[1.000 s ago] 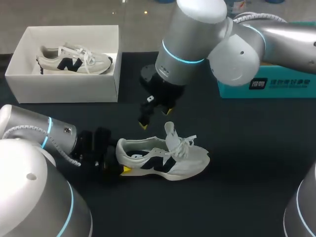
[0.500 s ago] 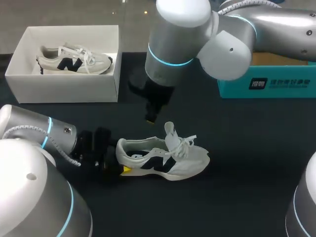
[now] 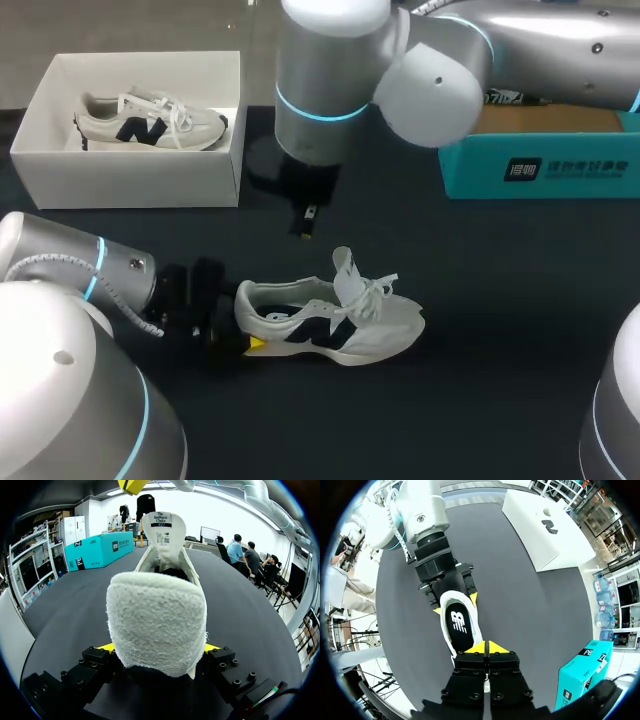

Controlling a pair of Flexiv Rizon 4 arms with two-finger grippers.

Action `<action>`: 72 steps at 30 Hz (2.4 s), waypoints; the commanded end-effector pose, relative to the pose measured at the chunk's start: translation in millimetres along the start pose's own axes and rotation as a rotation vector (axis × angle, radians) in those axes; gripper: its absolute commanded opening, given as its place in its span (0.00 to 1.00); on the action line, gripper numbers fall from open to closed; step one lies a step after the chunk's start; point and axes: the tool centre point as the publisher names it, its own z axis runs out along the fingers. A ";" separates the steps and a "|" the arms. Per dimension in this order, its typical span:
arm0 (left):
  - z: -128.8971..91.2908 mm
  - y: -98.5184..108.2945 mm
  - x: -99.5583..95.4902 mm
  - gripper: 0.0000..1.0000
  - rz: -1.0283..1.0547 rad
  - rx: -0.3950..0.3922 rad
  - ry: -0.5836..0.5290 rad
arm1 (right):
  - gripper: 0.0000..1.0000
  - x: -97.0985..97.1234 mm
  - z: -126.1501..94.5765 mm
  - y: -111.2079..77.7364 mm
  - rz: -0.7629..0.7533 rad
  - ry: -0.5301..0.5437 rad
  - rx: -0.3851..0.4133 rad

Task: Take the shoe out of the shoebox, open the shoe tongue, remove and reinsert the insole, then place the shoe into the shoebox

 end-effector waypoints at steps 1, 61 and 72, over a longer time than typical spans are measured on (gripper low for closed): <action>0.3 1.9 0.8 0.00 0.000 -0.001 -0.002 | 0.00 4.6 10.6 6.1 -0.028 0.018 0.017; 0.3 1.9 0.8 0.00 0.000 -0.001 -0.002 | 0.11 55.8 128.5 -42.3 -0.013 0.062 0.109; 0.3 1.9 0.8 0.00 0.000 -0.001 -0.002 | 0.43 40.5 145.1 -45.9 -0.041 0.094 0.102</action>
